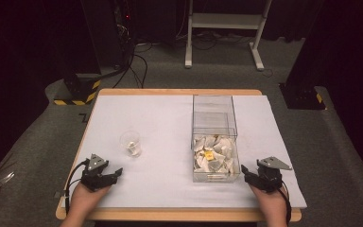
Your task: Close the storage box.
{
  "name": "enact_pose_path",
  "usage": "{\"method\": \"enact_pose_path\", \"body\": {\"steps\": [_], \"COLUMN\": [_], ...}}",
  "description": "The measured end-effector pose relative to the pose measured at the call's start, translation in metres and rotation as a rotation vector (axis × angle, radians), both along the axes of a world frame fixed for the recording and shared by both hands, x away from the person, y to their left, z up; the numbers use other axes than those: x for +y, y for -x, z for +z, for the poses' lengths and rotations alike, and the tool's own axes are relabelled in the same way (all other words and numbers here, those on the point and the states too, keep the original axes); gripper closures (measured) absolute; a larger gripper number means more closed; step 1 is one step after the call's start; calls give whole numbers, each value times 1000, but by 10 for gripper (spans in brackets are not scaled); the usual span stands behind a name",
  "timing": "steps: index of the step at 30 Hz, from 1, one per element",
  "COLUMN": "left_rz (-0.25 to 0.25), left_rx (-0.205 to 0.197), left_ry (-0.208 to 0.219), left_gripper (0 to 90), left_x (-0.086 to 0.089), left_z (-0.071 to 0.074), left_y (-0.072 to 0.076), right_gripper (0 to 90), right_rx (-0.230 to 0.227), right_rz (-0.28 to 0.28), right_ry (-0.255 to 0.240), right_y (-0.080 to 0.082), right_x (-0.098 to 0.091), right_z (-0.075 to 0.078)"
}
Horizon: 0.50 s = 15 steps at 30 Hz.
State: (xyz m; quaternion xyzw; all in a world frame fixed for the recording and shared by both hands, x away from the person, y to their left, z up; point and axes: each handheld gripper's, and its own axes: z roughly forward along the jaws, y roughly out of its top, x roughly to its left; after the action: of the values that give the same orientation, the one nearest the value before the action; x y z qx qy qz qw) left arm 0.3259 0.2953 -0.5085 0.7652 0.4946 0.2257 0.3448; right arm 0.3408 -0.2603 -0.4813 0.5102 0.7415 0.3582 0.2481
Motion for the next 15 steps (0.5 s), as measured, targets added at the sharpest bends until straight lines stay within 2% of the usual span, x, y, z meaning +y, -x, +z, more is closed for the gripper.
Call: {"method": "enact_pose_path", "body": {"steps": [6,11,14,15], "left_rz": [-7,-1,-2,-2], "left_rx": [5,0,1,5], "left_ry": [6,0,2,6], "left_gripper": [314,312,312,312], "left_x": [0,0,0,0], "left_z": [0,0,0,0], "left_y": [-1,0,-1,0], "right_gripper": [333,336,337,343], "right_rx": [-34,-61,-70,-82], "right_rz": [17,24,42,45], "right_ry": [6,-28,-13,6], "right_y": [4,11,14,15], "right_x": [7,9,14,15], "right_z": [13,26,29,31]}}
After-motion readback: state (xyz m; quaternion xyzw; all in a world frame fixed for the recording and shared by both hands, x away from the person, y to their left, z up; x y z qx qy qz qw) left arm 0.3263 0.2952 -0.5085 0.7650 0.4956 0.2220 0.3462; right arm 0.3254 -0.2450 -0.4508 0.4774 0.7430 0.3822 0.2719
